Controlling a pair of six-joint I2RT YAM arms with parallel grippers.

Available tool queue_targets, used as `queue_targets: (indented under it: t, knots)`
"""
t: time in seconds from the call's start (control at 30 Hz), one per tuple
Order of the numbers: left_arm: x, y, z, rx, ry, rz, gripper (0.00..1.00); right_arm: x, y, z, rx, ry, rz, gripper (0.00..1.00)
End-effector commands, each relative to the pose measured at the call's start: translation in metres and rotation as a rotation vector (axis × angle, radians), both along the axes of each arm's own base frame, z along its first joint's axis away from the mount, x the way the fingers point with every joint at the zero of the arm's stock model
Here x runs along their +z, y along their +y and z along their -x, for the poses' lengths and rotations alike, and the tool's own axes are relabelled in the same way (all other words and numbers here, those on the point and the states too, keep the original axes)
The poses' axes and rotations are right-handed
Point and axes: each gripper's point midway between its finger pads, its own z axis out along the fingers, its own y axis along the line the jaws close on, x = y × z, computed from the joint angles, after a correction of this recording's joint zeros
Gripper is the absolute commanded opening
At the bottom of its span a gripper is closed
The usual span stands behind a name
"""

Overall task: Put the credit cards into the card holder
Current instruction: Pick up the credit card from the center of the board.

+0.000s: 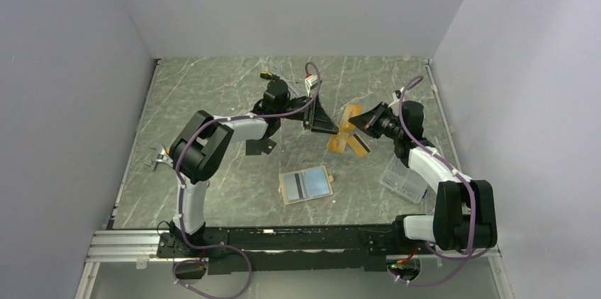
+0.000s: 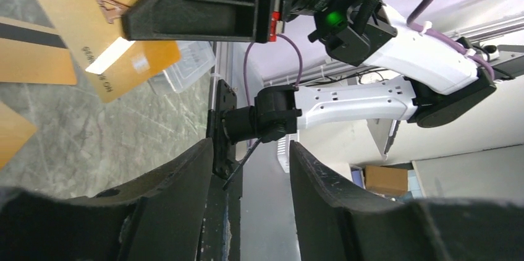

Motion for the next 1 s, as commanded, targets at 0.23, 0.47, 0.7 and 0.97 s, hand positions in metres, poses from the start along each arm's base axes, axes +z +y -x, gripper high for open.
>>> queue_targets:
  t: [0.23, 0.47, 0.7, 0.97]
  knots:
    - [0.009, 0.020, -0.023, 0.067, -0.094, -0.022, 0.80, 0.020, 0.026, 0.047, 0.245, -0.135, -0.076, 0.00]
    - [0.009, 0.012, -0.013, 0.008, -0.090, 0.001, 0.83, 0.040, 0.039, 0.057, 0.362, -0.186, -0.160, 0.00]
    - [0.025, 0.007, -0.003, -0.015, -0.096, 0.059, 0.76, 0.035, 0.060, 0.056, 0.434, -0.156, -0.184, 0.00]
    - [0.040, 0.012, -0.002, -0.006, -0.115, 0.108, 0.40, 0.019, 0.065, 0.054, 0.424, -0.109, -0.137, 0.03]
